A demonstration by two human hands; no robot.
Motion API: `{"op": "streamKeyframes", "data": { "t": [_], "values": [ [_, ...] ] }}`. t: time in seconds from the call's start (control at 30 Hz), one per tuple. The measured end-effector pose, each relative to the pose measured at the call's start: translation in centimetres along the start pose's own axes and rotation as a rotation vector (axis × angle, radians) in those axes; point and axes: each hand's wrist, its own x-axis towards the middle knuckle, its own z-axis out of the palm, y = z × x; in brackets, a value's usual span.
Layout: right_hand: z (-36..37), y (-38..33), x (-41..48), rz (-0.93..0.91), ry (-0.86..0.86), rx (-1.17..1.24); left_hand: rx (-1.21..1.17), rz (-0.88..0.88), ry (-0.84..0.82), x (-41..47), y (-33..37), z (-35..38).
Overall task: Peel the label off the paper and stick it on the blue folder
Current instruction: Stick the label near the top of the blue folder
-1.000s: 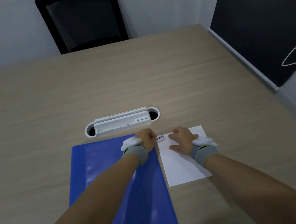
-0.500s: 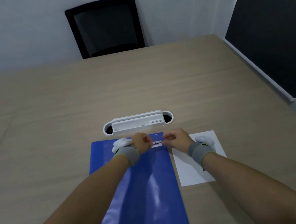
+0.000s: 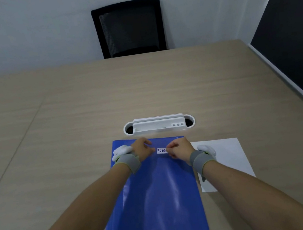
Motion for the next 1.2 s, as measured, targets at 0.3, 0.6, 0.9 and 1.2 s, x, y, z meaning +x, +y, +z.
{"op": "streamKeyframes", "data": {
  "t": [0.3,0.6,0.9,1.2],
  "values": [
    [2.9,-1.1,1.3,0.072,-0.001,0.020,0.295,0.013,0.218,-0.3,-4.4,-2.8],
    [6.8,-3.9,2.9,0.071,-0.038,-0.035,0.282,0.093,0.125,-0.5,-7.5,-3.8],
    [9.3,-6.1,3.2,0.067,-0.037,-0.095,0.282,0.193,0.088,-1.1,-9.3,-4.6],
    [9.7,-6.1,3.2,0.088,0.041,-0.130,0.286,0.225,0.085,-1.0,-10.0,-4.6]
  ]
}}
